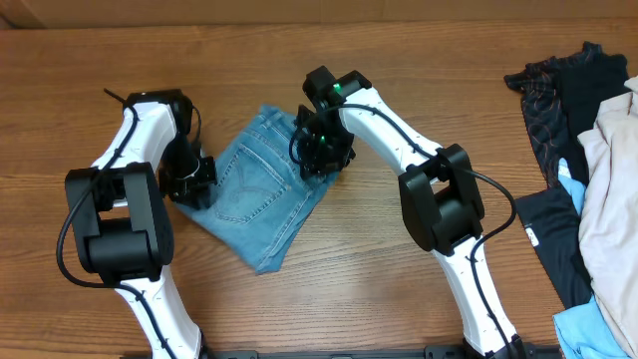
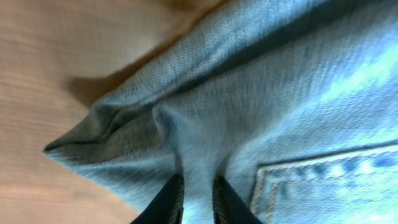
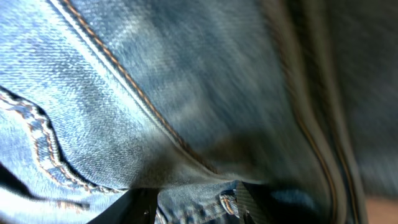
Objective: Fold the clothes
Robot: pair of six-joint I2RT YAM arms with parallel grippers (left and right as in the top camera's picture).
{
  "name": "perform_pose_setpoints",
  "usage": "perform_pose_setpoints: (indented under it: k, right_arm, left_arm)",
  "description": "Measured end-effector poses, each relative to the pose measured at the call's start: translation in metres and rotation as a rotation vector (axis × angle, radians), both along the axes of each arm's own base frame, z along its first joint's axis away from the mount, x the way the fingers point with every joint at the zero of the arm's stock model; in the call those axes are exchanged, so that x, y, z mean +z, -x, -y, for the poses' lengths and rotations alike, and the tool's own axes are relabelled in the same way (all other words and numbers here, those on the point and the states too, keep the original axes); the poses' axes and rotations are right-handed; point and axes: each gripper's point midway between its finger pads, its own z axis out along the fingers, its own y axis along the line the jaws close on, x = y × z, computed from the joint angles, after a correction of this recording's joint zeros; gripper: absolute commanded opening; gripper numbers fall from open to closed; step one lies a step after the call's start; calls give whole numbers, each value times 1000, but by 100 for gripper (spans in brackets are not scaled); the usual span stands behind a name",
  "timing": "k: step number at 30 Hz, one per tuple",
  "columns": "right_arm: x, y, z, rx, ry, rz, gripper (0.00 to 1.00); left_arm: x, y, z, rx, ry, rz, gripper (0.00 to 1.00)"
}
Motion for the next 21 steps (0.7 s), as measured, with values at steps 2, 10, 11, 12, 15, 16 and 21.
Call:
perform_pose_setpoints:
  k: [2, 10, 11, 12, 15, 16, 21]
  right_arm:
    - [1, -13, 1, 3, 14, 65, 47]
    - [33, -54, 40, -55, 156, 198, 48]
    - [43, -63, 50, -77, 167, 215, 49]
    - [50, -69, 57, -93, 173, 232, 50]
    - [81, -87, 80, -147, 181, 292, 51]
    - [94, -91, 87, -165, 179, 312, 51]
    - [185, -75, 124, -222, 161, 400, 100]
  left_arm:
    - [0, 14, 1, 6, 2, -54, 9]
    - [-2, 11, 7, 13, 30, -24, 15]
    - [1, 4, 6, 12, 28, 19, 44]
    - [7, -5, 6, 12, 27, 74, 63]
    - [40, -45, 4, 6, 15, 319, 76]
    - [59, -62, 4, 4, 13, 429, 75]
    - [115, -118, 26, -114, 140, 764, 79]
